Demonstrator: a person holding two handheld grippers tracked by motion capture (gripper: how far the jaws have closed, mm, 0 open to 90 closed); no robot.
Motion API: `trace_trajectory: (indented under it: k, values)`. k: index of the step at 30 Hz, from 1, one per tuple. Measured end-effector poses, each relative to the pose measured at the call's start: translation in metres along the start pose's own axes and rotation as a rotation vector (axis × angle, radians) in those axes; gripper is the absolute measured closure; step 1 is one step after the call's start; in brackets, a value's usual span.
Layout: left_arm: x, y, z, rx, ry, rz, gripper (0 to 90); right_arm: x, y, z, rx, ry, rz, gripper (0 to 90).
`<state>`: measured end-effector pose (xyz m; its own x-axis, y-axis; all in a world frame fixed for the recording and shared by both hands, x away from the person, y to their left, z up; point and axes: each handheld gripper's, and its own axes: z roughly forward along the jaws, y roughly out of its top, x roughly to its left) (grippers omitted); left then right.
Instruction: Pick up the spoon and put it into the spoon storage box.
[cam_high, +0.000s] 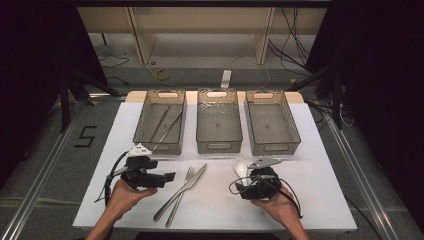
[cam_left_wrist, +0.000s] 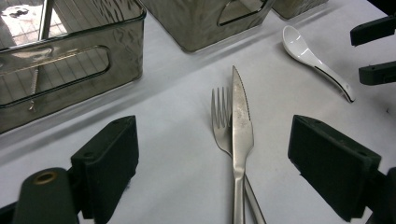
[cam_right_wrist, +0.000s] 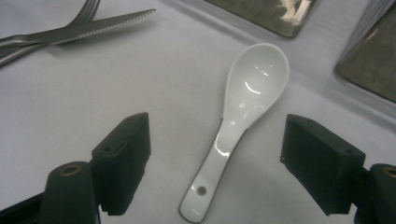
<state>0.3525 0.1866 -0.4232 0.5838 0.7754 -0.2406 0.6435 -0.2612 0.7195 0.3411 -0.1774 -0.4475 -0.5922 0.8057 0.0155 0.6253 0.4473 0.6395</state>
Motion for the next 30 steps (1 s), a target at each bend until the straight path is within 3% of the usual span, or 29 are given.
trace_trajectory:
  k: [8, 17, 26, 30]
  values:
    - [-0.002, -0.006, -0.005, -0.001, 0.005, 0.016, 15.7, -0.005, 0.005, 0.005, 0.101, -0.006, 0.014, 28.8]
    - [-0.004, -0.007, -0.002, 0.011, 0.009, 0.035, 15.8, -0.004, 0.007, 0.022, 0.187, -0.027, -0.001, 44.3]
    - [-0.004, -0.008, -0.002, 0.007, 0.009, 0.036, 15.8, -0.006, 0.008, 0.031, 0.218, 0.003, -0.011, 55.4]
    - [-0.005, -0.008, -0.002, 0.008, 0.006, 0.041, 15.8, -0.004, 0.008, 0.033, 0.229, -0.015, -0.033, 58.2]
